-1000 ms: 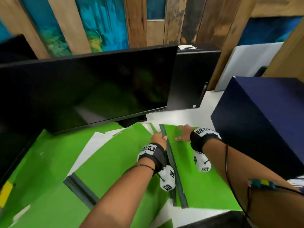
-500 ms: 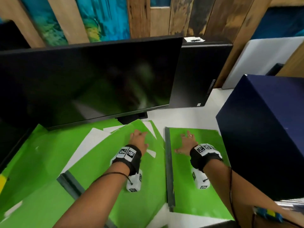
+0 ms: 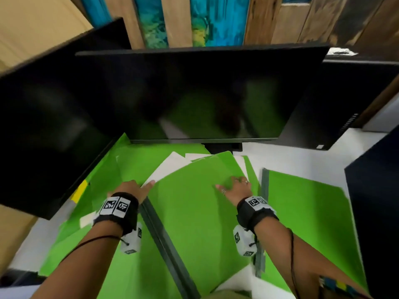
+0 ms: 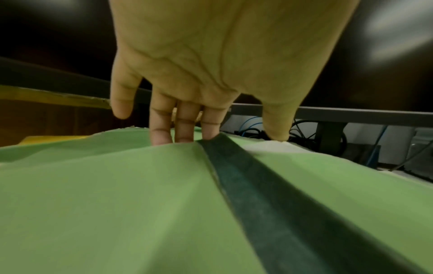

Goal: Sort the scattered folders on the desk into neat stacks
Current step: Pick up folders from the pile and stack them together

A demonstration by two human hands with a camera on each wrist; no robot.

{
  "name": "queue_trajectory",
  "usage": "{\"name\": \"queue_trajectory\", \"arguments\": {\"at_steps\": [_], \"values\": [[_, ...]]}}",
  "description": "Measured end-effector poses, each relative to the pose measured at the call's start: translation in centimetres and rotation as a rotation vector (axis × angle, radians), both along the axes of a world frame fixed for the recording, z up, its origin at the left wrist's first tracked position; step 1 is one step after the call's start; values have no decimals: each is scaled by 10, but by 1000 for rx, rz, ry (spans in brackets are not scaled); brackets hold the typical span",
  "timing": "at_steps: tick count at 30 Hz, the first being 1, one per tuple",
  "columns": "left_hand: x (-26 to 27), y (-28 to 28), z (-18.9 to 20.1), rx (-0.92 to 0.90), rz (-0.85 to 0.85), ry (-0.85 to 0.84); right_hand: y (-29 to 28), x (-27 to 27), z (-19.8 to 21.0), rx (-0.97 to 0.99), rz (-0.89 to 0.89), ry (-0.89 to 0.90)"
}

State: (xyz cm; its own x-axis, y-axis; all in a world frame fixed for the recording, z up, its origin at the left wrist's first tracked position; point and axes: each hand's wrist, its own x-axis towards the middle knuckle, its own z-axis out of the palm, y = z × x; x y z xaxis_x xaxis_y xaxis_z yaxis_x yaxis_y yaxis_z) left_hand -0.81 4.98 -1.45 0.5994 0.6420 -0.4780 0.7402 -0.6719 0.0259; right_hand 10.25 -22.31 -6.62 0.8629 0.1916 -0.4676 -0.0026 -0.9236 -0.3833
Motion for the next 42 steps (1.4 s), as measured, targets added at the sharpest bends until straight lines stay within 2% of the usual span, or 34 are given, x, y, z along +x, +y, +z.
{"name": "queue_trajectory", "arguments": {"at_steps": [4, 8, 11, 14, 16, 19, 21, 24, 27, 30, 33, 36, 39, 42], "values": [[-7, -15, 23, 6, -19, -4, 19, -17, -4, -7, 12, 25], [-5, -28, 41, 40, 2, -294, 20, -22, -4, 50, -50, 22], [1, -41, 56, -28, 7, -519, 19, -16, 1, 247, -196, 28], [9, -55, 64, -68, -26, -629, 16, -12, 13, 470, -308, -45], [7, -60, 63, -54, -36, -605, 13, -11, 22, 582, -320, -92], [-4, -50, 60, 105, -94, -411, 6, -12, 31, 713, -339, -80], [-11, -41, 65, 38, -84, -353, 2, -9, 38, 850, -405, -8], [-18, -30, 81, -86, -69, -436, -3, -5, 55, 1073, -504, 43], [-25, -30, 109, -10, -85, -610, -9, 4, 72, 1217, -563, 41], [-23, -43, 132, 43, -241, -658, -14, 16, 84, 1345, -597, 23], [-21, -68, 157, -41, -325, -697, -22, 27, 86, 1433, -649, 5], [-16, -91, 180, -165, -386, -837, -28, 17, 100, 1432, -567, -31], [-11, -109, 199, -301, -517, -924, -31, -2, 121, 1422, -530, -92], [-12, -126, 209, -320, -603, -1065, -35, -6, 124, 1424, -455, -157]]}}
